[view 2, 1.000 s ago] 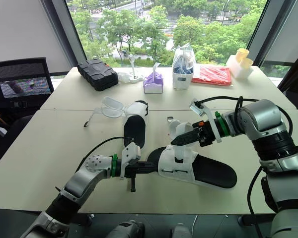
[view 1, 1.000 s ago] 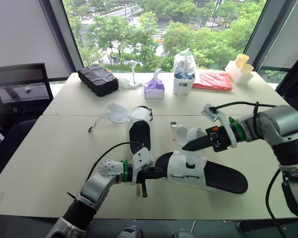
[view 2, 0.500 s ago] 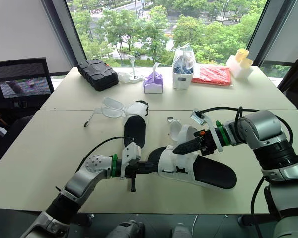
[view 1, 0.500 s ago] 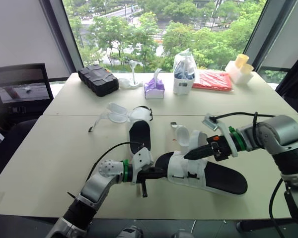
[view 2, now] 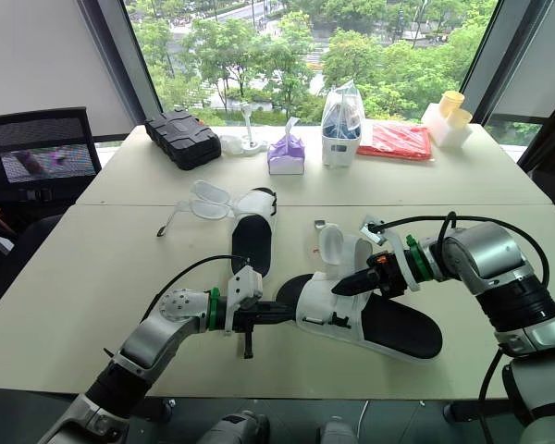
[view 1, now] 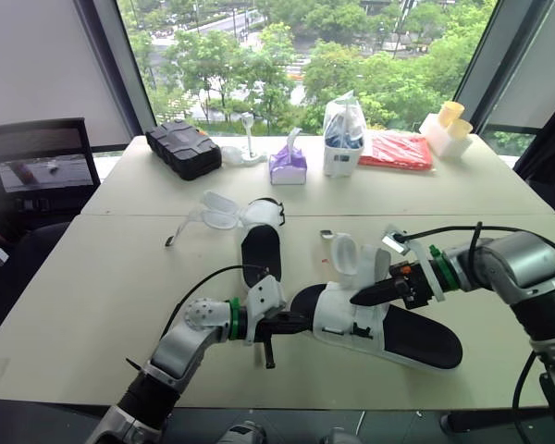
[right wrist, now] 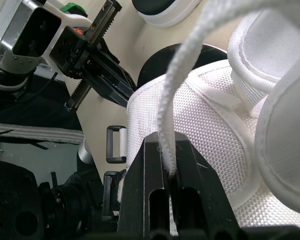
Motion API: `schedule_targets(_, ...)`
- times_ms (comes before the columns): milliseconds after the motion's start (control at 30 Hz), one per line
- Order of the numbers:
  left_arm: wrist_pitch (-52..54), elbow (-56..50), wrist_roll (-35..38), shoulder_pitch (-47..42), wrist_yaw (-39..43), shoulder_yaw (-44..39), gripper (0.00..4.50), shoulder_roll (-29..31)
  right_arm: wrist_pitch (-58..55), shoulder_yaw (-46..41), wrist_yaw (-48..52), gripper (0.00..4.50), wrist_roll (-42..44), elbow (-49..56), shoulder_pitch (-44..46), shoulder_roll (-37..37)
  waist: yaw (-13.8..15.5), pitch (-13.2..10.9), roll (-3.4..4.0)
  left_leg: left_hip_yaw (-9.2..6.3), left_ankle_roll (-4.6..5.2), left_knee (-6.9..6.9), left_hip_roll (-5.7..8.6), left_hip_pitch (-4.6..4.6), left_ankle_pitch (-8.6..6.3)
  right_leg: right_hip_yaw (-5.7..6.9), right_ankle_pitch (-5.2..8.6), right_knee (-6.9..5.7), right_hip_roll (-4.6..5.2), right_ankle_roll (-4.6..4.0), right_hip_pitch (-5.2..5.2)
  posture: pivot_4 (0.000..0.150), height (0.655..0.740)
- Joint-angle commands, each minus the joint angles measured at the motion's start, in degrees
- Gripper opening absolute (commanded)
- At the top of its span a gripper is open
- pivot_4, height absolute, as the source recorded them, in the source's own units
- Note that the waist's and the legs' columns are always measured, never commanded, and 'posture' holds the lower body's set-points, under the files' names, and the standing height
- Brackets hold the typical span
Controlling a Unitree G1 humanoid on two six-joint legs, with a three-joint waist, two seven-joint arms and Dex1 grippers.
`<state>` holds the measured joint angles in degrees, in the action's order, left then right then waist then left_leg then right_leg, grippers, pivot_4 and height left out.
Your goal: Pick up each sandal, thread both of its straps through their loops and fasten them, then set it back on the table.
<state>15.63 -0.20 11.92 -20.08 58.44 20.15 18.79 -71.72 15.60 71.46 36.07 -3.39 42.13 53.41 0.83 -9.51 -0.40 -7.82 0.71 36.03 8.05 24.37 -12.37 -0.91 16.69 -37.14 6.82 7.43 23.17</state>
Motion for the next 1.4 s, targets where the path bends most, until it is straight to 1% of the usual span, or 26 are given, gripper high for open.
schedule_targets(33,0.77,0.29,-0.54,0.91,0.09,1.31,0.0,0.24,-1.17,-1.22,0.94,0.04,1.26,3.74,-0.15,1.79,0.01,0.0,0.0,0.0,0.0,0.0,0.0,0.0,0.0,0.0,0.0,0.0,0.0,0.0,0.01,0.15,0.74)
schedule_targets(500,0.97,0.77,-0.64,0.57,-0.22,1.18,0.0,-0.25,-3.8,-3.98,-2.64,0.04,4.91,15.09,-6.28,1.82,0.01,0.0,0.0,0.0,0.01,-0.01,0.0,0.0,0.0,0.0,0.0,0.01,0.01,0.0,-0.01,0.15,0.74)
schedule_targets(633,0.99,0.76,-0.67,0.58,-0.27,1.1,0.0,-0.32,-3.47,-5.7,-4.45,0.04,5.46,16.48,-7.75,1.55,0.03,0.01,-0.01,0.0,0.01,0.02,0.0,0.0,-0.01,0.0,0.0,0.0,0.01,0.0,-0.02,0.15,0.74)
schedule_targets(900,1.3,0.91,-0.44,0.48,-0.22,0.96,0.0,-0.5,0.54,-10.85,-11.6,0.04,4.45,18.58,-13.06,-0.71,-0.01,0.01,-0.01,0.0,0.01,0.02,0.0,0.0,0.0,0.0,0.0,0.0,0.01,0.0,-0.02,0.15,0.74)
schedule_targets(1033,2.63,0.42,0.12,0.73,-0.12,0.95,0.0,-0.59,0.55,-12.73,-14.76,0.04,5.2,20.8,-15.25,-1.72,-0.04,0.02,0.0,0.0,0.01,0.02,-0.01,-0.02,0.0,0.0,0.0,-0.03,0.0,0.0,-0.02,0.15,0.74)
schedule_targets(1200,4.81,-0.22,0.79,1.15,-0.1,1.04,0.0,-0.63,-1.31,-16.51,-18.74,0.04,7.91,24.96,-17.29,-3.51,-0.04,0.04,-0.01,0.0,0.02,0.02,-0.01,-0.02,0.0,-0.01,0.0,-0.04,0.0,0.0,-0.03,0.15,0.74)
schedule_targets(1400,6.59,-0.16,1.08,0.62,1.23,1.85,0.0,-0.09,-6.64,-21.73,-22.91,0.04,12.23,28.71,-17.39,-5.21,-0.07,0.07,0.02,0.0,0.02,0.02,-0.01,-0.04,0.0,-0.02,0.0,-0.06,-0.01,0.0,-0.03,0.15,0.74)
